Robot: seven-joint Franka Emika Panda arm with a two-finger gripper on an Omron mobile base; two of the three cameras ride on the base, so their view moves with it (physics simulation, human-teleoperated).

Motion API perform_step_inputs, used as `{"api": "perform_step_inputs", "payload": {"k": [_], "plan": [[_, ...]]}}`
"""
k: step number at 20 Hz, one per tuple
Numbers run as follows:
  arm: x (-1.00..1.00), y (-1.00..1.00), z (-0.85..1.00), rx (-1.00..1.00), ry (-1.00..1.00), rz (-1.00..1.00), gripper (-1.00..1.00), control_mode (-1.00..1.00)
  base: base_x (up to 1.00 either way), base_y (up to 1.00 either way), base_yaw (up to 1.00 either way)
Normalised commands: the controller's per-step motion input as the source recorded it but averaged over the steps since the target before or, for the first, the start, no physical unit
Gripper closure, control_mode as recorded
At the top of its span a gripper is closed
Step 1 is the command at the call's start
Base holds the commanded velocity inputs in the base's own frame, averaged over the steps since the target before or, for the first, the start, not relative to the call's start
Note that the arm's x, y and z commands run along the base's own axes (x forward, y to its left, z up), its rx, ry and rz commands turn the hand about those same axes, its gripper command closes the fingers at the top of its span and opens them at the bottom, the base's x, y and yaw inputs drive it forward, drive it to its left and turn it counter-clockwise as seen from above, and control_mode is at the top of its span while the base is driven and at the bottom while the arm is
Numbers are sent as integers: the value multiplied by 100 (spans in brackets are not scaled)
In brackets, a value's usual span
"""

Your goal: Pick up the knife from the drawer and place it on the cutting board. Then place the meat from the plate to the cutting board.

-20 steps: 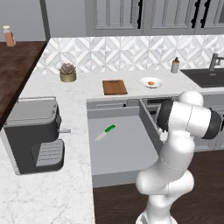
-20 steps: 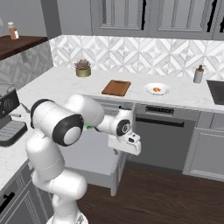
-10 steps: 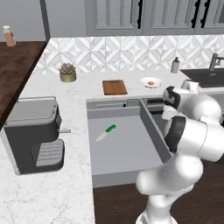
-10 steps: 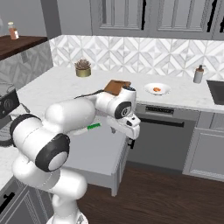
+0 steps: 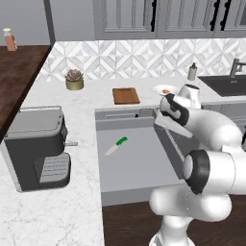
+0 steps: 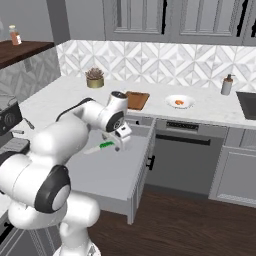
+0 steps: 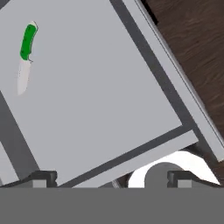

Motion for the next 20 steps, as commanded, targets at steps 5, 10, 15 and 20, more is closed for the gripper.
{"api": "perform_step_inputs", "payload": {"k": [5,10,15,20], "plan": [[89,86,-2,15,2,-16,-100,-100,0,0,0],[100,69,-17,-1,2,-13,-100,-100,0,0,0],[44,18,-50,-8,24,0,-100,-100,0,0,0],[36,-5,-21,3,9,0,-100,-100,0,0,0]]}}
